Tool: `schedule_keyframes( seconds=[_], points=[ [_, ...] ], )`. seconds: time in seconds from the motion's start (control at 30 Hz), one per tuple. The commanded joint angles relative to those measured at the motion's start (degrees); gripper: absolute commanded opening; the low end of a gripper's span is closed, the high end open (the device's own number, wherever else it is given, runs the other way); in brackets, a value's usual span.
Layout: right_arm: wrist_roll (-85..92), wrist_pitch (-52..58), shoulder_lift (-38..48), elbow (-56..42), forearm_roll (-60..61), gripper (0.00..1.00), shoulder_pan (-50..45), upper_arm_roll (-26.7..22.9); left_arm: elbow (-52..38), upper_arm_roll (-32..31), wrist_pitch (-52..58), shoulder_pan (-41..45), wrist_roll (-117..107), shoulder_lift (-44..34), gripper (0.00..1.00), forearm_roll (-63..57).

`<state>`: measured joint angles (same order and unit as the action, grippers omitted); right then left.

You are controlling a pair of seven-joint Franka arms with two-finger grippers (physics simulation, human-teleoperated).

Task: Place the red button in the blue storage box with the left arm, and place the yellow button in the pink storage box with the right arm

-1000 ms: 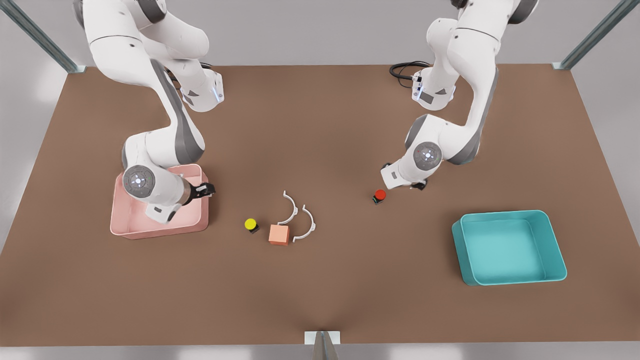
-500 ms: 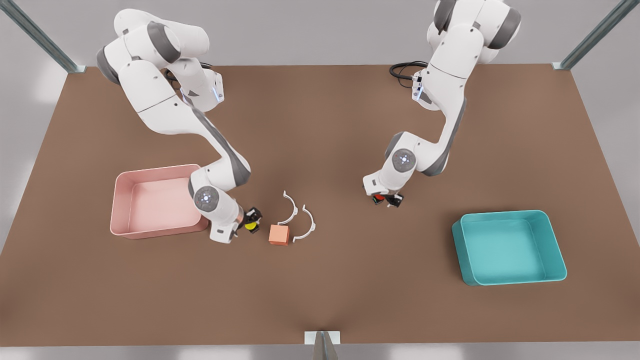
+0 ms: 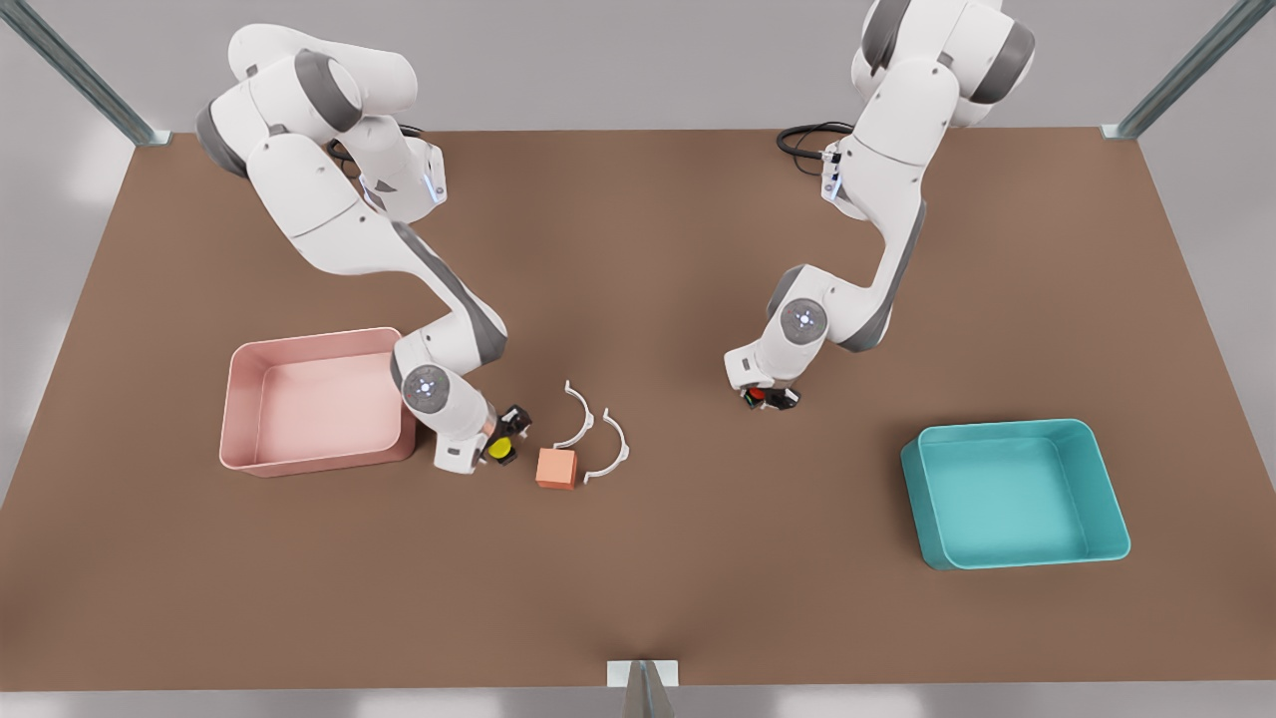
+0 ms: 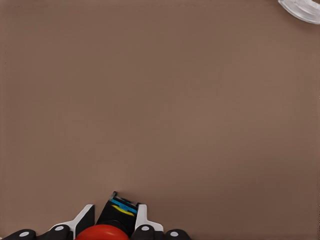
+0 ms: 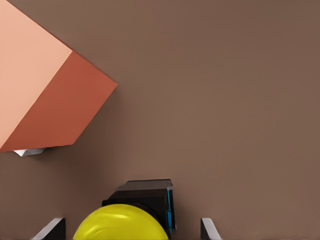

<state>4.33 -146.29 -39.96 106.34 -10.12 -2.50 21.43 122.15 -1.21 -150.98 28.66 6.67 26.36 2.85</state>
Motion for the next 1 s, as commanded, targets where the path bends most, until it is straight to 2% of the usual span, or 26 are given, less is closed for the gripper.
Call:
schedule_keyframes(
  seconds=[0.0, 0.17, 0.23, 0.27, 0.3, 0.33, 0.37, 0.47, 0.5, 0.57, 0.63, 0.7, 0.77, 0.8, 0.83, 0.97],
  points=[
    [0.95, -2.42, -0.47, 0.01, 0.1, 1.0, 0.13, 0.01, -0.07, -0.02, 0.33, 0.0, 0.97, -0.78, 0.46, 0.31],
    [2.97, -4.44, -0.47, -0.35, 0.1, 1.0, 0.04, -0.08, -0.59, 0.25, 6.92, -0.44, 1.23, -5.79, 0.45, 0.22],
    [2.88, -4.62, -0.47, -0.35, 0.1, 1.0, -0.22, -0.07, -0.86, 2.79, 11.93, -0.44, 3.95, -9.57, 0.45, 0.14],
    [2.88, -5.24, -0.47, -0.35, 0.1, 0.91, -0.22, -0.08, -2.0, 5.43, 15.97, -0.53, 7.91, -11.5, 0.45, 0.14],
    [2.97, -5.24, -0.47, -0.26, 0.1, 0.76, -0.31, -0.08, -2.53, 8.59, 18.61, -0.53, 12.57, -13.35, 0.45, 0.14],
    [2.97, -5.24, -0.47, -0.26, 0.1, 0.66, -0.31, -0.08, -2.53, 12.2, 20.72, -0.53, 17.84, -15.02, 0.45, 0.22],
    [2.97, -5.24, -0.47, -0.26, 0.1, 0.6, -0.31, -0.08, -3.23, 15.1, 23.09, -0.53, 21.88, -16.16, 0.45, 0.22],
    [2.97, -5.15, -0.38, -0.26, 0.1, 0.53, -0.31, -0.08, -7.27, 24.68, 29.51, -0.62, 37.79, -16.34, 0.45, 1.19],
    [2.97, -5.15, -0.3, -0.26, 0.1, 0.52, -0.4, -0.08, -7.63, 27.49, 29.51, -0.71, 43.94, -15.9, 0.45, 3.03],
    [2.97, -4.88, 0.32, -0.26, 0.02, 0.48, -0.13, 0.01, -8.67, 28.28, 29.43, -5.18, 51.41, -14.67, 0.45, 4.0],
    [2.79, -3.22, 3.39, 0.01, -0.07, 0.47, 0.31, 0.01, -11.93, 28.28, 29.43, -10.73, 61.97, -9.93, 0.45, 9.45],
    [2.35, 3.55, 8.49, 0.09, 0.02, 0.47, 1.62, 0.1, -17.55, 28.2, 29.43, -10.99, 62.14, -4.21, 0.45, 9.54],
    [2.79, 7.86, 13.06, 1.67, 0.02, 0.48, 6.71, 3.08, -23.71, 27.93, 29.43, -12.75, 62.06, 2.38, 0.48, 9.72],
    [3.23, 8.12, 14.56, 4.31, -0.07, 0.48, 14.96, 9.57, -25.64, 27.93, 29.43, -13.89, 62.14, 5.89, 0.99, 12.96],
    [4.02, 9.53, 16.84, 6.07, -0.07, 0.48, 18.41, 11.79, -25.99, 27.84, 29.34, -14.6, 61.97, 7.57, 1.0, 14.46],
    [7.36, 8.83, 27.57, 17.32, -0.16, 0.48, 24.82, 12.23, -26.08, 27.76, 29.69, -14.07, 58.28, 7.57, 1.0, 14.46]
  ],
)
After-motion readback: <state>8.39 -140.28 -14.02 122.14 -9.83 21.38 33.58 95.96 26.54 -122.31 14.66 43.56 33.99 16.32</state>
